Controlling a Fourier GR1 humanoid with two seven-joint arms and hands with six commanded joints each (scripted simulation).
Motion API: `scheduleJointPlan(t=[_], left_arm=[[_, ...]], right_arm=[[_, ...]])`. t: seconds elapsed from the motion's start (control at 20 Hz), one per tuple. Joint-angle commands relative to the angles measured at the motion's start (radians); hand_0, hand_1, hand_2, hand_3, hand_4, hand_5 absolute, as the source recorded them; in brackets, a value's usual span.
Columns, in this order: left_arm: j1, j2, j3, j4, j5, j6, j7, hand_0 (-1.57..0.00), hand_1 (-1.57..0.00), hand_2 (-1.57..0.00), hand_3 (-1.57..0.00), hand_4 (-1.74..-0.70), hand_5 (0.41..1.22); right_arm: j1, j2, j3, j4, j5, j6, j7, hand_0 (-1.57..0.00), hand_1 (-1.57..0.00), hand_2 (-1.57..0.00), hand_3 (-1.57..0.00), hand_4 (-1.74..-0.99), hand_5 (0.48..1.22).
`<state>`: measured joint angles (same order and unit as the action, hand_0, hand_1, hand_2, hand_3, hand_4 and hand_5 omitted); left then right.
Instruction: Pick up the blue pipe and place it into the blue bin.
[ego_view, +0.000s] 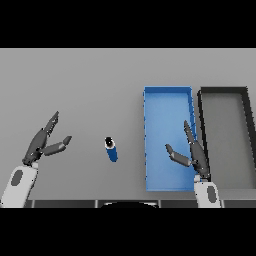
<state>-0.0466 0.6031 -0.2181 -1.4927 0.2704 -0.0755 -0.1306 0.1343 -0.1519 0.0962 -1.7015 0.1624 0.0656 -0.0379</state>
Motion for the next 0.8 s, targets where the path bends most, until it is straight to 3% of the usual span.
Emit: scheduleJointPlan(t=[0.0, 0.15, 0.35, 0.65, 0.75], left_arm=[[0.011, 0.013, -0.013, -0.014, -0.009, -0.018, -0.008, 0.0, 0.0, 0.0, 0.0, -1.16, 0.605], [0.053, 0.048, -0.071, -0.083, 0.003, -0.119, 0.002, 0.0, 0.0, 0.0, 0.0, -1.18, 0.584], [0.062, 0.047, -0.141, -0.147, -0.019, -0.159, 0.055, 0.0, 0.0, 0.0, 0.0, -1.19, 0.532], [0.01, -0.041, -0.241, -0.145, -0.088, -0.166, 0.112, 0.0, 0.0, 0.0, 0.0, -1.21, 0.488], [0.011, -0.088, -0.274, -0.129, -0.122, -0.155, 0.09, 0.0, 0.0, 0.0, 0.0, -1.21, 0.479]], right_arm=[[0.006, 0.006, 0.007, 0.002, -0.002, 0.006, -0.002, 0.0, 0.0, 0.0, 0.0, -1.226, 0.593], [0.002, 0.005, 0.01, 0.009, -0.001, 0.01, -0.034, 0.0, 0.0, 0.0, 0.0, -1.228, 0.601], [-0.023, -0.004, 0.002, 0.004, -0.02, 0.023, -0.025, 0.0, 0.0, 0.0, 0.0, -1.254, 0.626], [-0.012, 0.002, 0.004, 0.006, -0.02, 0.024, -0.033, 0.0, 0.0, 0.0, 0.0, -1.296, 0.651], [-0.008, 0.006, 0.013, -0.01, -0.006, 0.017, -0.021, 0.0, 0.0, 0.0, 0.0, -1.294, 0.653]])
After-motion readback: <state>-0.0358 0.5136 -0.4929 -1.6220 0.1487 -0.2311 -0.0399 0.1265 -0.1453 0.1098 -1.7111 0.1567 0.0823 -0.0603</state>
